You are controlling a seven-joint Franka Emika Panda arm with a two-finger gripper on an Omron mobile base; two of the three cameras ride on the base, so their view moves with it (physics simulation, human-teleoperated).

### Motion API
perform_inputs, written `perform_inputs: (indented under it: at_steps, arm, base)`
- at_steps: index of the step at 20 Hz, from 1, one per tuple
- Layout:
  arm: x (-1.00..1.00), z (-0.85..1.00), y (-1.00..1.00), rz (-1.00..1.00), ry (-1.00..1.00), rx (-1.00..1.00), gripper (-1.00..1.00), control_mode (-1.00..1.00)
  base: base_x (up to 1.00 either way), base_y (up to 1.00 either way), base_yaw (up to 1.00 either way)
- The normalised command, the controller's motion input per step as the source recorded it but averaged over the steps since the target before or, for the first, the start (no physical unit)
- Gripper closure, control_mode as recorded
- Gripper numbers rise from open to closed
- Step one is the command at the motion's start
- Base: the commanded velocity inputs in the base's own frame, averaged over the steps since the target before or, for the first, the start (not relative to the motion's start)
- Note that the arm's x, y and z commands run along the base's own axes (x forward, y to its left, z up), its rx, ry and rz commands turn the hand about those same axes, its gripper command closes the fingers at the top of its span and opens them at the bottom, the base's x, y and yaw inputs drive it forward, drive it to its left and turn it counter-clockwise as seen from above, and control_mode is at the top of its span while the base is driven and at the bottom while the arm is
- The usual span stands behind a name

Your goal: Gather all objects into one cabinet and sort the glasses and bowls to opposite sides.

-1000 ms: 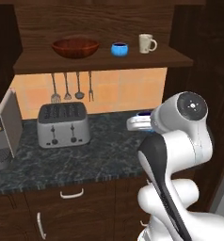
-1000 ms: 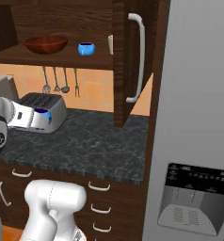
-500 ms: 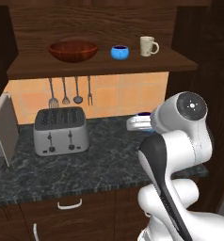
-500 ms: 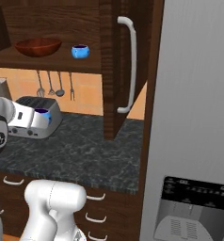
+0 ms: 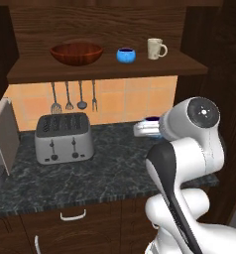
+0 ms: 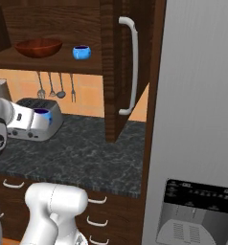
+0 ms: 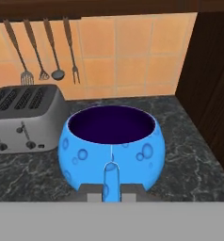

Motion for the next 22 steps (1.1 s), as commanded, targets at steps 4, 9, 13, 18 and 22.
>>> perform_inputs:
  at_steps: [4, 9, 13, 18, 22]
  arm:
    - [0.00, 0.52, 0.00, 0.00, -0.11, 0.00, 1.00, -1.00]
    - [0.30, 0.67, 0.00, 0.00, -0.12, 0.04, 1.00, -1.00]
    - [0.86, 0.54, -0.15, 0.00, 0.01, 0.06, 1.00, -1.00]
    - [0.55, 0.61, -0.07, -0.04, -0.04, 0.01, 1.00, -1.00]
    - [0.23, 0.25, -0.26, -0.18, -0.11, 0.00, 1.00, -1.00]
  base:
    - [0.00, 0.00, 0.00]
    - [0.00, 0.00, 0.00]
    - [0.00, 0.00, 0.00]
    - [0.00, 0.00, 0.00]
    - [0.00, 0.00, 0.00]
